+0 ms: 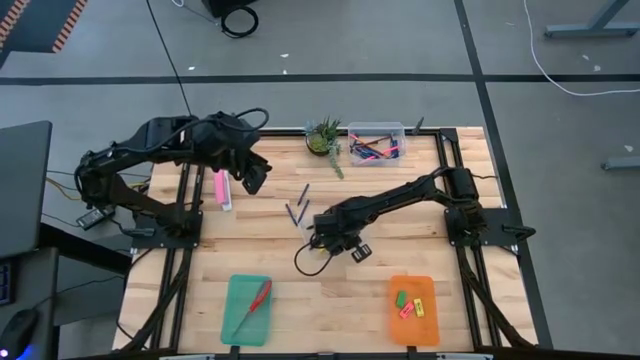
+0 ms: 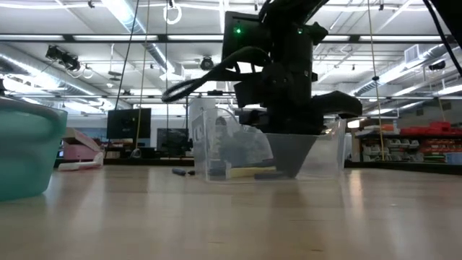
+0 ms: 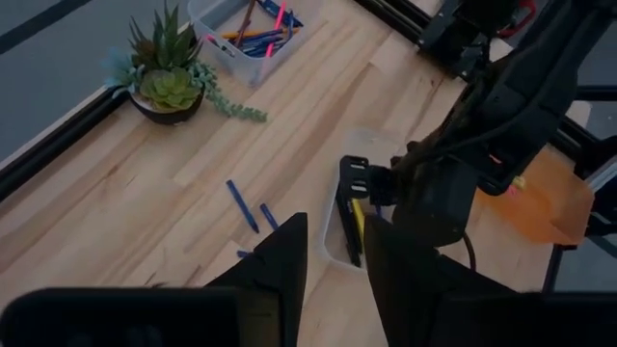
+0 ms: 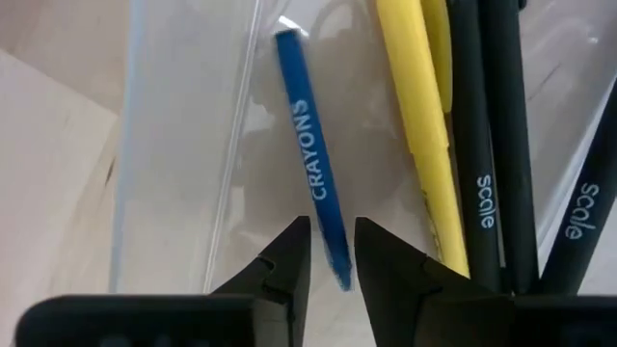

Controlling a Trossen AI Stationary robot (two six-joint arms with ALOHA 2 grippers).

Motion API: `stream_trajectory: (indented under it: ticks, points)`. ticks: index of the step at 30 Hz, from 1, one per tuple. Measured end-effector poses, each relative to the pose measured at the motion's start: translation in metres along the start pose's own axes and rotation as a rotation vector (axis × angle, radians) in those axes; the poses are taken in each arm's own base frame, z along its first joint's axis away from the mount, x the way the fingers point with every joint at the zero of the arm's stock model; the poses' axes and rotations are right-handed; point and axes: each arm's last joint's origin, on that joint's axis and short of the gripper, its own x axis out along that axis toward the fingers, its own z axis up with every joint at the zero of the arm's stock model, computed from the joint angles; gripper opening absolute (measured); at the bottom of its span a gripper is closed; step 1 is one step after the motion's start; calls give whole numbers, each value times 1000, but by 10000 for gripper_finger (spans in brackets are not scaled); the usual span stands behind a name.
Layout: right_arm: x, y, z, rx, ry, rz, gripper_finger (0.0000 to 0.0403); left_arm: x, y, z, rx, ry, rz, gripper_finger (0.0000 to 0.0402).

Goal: Sort crayons/erasers/pens/pencils in bins
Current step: Put the blue crayon into the right transparent bin

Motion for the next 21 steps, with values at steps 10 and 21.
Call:
stream_trajectory:
  ticks: [10, 21]
  points:
    - [10, 6, -6, 33, 5, 4, 76, -1, -4, -3, -3, 7, -9, 109]
    - [9, -1, -8, 145, -10, 11, 18, -1, -4, -3, -8, 5, -7, 100]
